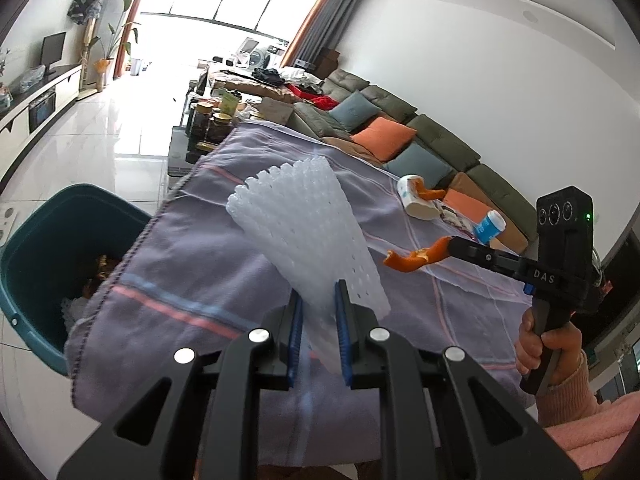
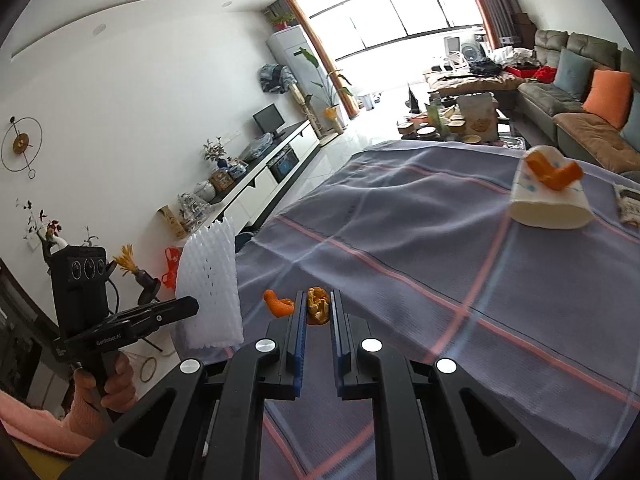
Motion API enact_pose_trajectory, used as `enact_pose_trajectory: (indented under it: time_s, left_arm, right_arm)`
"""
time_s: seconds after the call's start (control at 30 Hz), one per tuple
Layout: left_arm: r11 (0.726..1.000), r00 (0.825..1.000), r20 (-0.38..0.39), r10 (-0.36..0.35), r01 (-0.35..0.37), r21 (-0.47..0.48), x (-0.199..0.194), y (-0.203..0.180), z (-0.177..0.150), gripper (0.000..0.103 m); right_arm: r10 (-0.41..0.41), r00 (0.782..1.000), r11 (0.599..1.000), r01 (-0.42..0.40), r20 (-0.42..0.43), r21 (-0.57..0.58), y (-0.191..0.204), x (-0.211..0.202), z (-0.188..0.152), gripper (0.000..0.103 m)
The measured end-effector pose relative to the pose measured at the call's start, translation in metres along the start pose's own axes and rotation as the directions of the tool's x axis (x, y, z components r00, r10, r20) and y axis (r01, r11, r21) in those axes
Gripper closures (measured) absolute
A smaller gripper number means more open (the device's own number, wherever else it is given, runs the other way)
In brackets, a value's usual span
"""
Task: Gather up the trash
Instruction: 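Carry the foam net and orange peel with both grippers over the teal bin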
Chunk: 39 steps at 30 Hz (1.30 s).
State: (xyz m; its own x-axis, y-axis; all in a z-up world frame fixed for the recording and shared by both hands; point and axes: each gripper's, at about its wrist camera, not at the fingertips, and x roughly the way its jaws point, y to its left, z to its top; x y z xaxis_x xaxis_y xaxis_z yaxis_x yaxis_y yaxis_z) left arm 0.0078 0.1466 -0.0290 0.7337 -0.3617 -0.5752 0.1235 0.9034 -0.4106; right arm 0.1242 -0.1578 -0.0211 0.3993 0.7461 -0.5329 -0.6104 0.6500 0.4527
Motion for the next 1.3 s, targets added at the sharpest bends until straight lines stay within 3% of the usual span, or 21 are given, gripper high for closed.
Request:
enact_pose_trajectory:
  time_s: [0.77,1.3]
  left_arm:
    - [0.993,0.993,0.051,0.109,-0.106,-0.056,-0.032,0.045,0.009,0.086]
    - [0.972,0.972,0.077,0.224,-0.217,-0.091,-0.051,0.083,0.019,0.086]
  right_arm:
    - [0.112,0.992,0.992,-0.114,-0.059,-0.047,0.038,0.06,0.022,0.092]
    - [0.167,0.981,0.981,-0.176,-0.102,-0.083,0.07,0.101,0.036,0.092]
